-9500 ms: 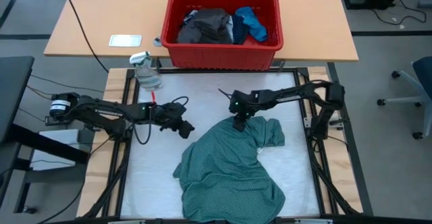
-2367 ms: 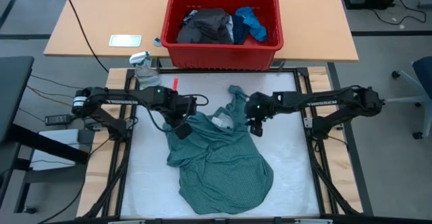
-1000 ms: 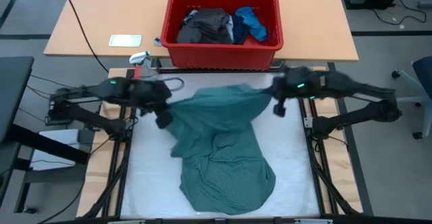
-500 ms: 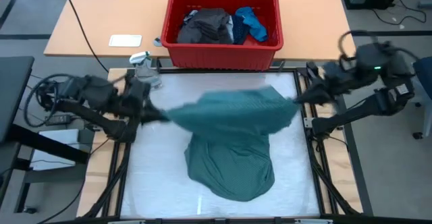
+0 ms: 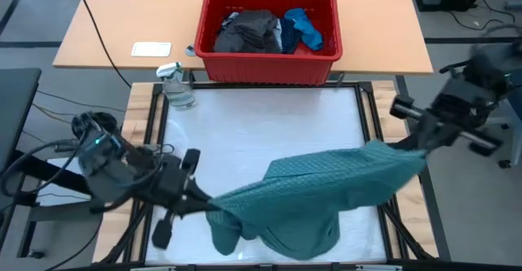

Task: Fold laundry
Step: Fold the green shirt

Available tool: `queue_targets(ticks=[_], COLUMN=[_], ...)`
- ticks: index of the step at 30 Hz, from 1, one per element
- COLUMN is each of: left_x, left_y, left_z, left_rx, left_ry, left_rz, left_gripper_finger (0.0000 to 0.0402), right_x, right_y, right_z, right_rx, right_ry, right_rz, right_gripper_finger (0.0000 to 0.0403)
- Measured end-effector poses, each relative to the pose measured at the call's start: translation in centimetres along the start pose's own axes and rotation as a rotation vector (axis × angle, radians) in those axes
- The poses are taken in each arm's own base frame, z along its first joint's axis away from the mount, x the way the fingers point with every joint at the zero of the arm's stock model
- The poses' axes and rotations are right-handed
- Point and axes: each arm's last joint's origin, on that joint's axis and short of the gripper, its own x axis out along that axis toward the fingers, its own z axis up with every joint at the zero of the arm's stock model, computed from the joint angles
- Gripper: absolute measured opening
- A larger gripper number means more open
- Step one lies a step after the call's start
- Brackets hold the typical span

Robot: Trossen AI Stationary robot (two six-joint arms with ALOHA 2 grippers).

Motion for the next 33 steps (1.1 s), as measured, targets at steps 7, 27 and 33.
queue_targets(ticks=[7,27,33], left_x=[0.7,-0.4,1.0], left_y=[-3.4,-1.9,5.1], left_z=[-0.4,-2.1,-2.9], left_rx=[0.103,0.102,0.017], left_ry=[0.025,0.122,0.270], left_rz=[0.099,0.326,0.677], left_gripper_finger=[0.0000,0.0000,0.0000], right_x=[0.2,-0.4,-2.4], right_y=[0.0,-0.5,-3.8], right_z=[-0.7,-4.2,-5.9], right_rx=[0.045,0.109,0.003], right_ry=[0.047,0.350,0.523], right_rz=[-0.047,-0.322,-1.249], right_gripper_finger=[0.0000,0.0000,0.0000])
